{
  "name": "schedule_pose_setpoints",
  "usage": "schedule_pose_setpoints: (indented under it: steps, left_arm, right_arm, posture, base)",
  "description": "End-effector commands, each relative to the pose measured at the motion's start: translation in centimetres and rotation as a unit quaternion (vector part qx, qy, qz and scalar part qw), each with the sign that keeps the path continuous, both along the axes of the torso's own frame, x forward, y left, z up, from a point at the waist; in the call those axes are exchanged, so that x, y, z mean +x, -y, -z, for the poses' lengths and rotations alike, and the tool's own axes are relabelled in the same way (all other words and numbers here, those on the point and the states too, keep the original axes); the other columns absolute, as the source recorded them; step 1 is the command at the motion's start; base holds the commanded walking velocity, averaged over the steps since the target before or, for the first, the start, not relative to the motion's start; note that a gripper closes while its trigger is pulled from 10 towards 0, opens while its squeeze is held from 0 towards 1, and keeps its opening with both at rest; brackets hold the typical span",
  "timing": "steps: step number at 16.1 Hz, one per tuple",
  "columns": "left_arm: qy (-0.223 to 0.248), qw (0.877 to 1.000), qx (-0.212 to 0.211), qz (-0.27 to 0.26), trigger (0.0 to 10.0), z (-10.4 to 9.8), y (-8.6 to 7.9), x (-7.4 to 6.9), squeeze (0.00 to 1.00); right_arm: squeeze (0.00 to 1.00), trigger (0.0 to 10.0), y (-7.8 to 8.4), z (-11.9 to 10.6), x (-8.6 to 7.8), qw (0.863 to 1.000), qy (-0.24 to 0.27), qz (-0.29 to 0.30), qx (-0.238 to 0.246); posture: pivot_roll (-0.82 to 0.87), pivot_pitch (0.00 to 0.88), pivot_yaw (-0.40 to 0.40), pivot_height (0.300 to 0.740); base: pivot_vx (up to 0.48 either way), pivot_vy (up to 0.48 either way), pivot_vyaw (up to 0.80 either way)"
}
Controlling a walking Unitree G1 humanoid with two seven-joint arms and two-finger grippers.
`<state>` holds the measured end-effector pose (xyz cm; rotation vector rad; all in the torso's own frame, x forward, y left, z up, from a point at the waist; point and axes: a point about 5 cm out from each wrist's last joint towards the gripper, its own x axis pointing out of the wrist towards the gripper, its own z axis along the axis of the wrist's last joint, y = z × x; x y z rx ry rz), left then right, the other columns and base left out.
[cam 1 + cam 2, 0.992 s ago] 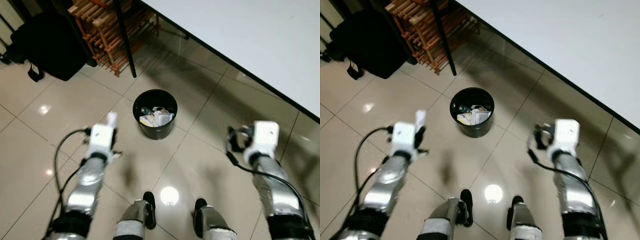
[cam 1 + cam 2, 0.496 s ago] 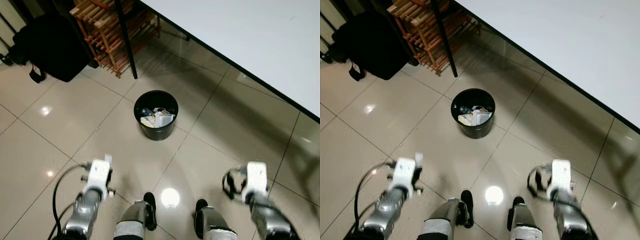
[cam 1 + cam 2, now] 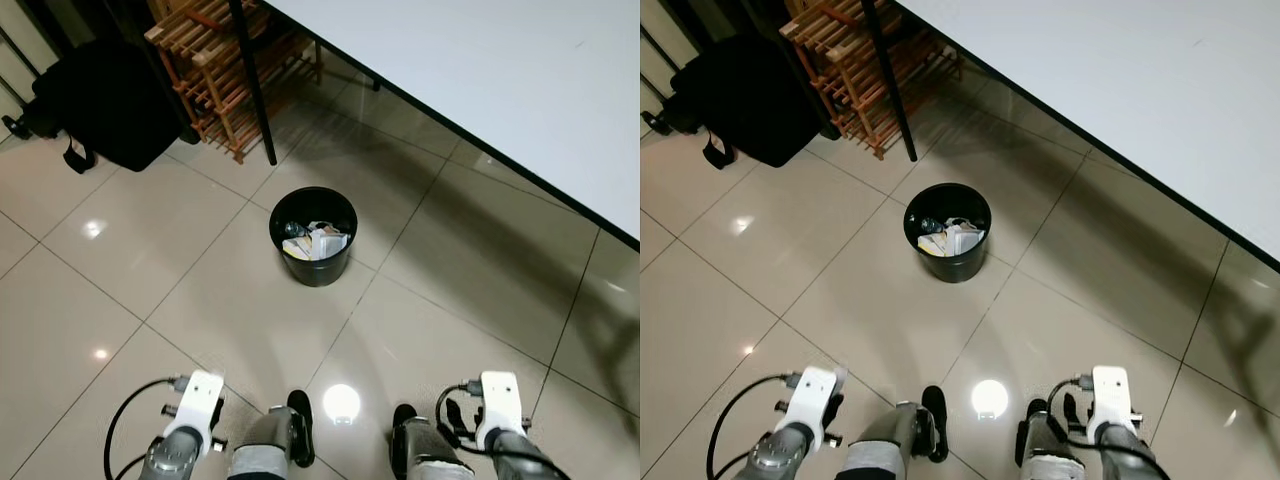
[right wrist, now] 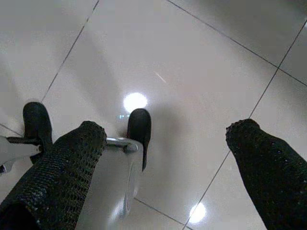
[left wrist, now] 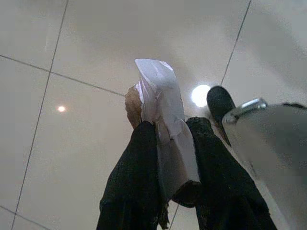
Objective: Picking trash to rubbish bin
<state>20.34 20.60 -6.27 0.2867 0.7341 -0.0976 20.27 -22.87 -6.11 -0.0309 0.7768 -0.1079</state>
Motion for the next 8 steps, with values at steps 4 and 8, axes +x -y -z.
schedule_pose_setpoints:
  steps: [4,8]
  left_arm:
    - [-0.016,1.000,0.009,-0.002,10.0,0.63,-0.32,-1.14,0.00]
    - [-0.017,1.000,0.003,-0.004,10.0,0.67,-0.15,-1.12,0.00]
  right_arm:
    - [0.00,10.0,-0.37,0.99,-1.47,1.000,-0.027,-0.005,0.005]
    - [0.00,10.0,-0.42,0.88,-1.27,1.000,-0.020,-0.001,0.009]
  posture:
    - [0.05,0.299,0.081,0.740]
    - [0.05,0.305,0.080,0.740]
  base:
    - [0.000,0.000,0.00]
    - [0.000,0.000,0.00]
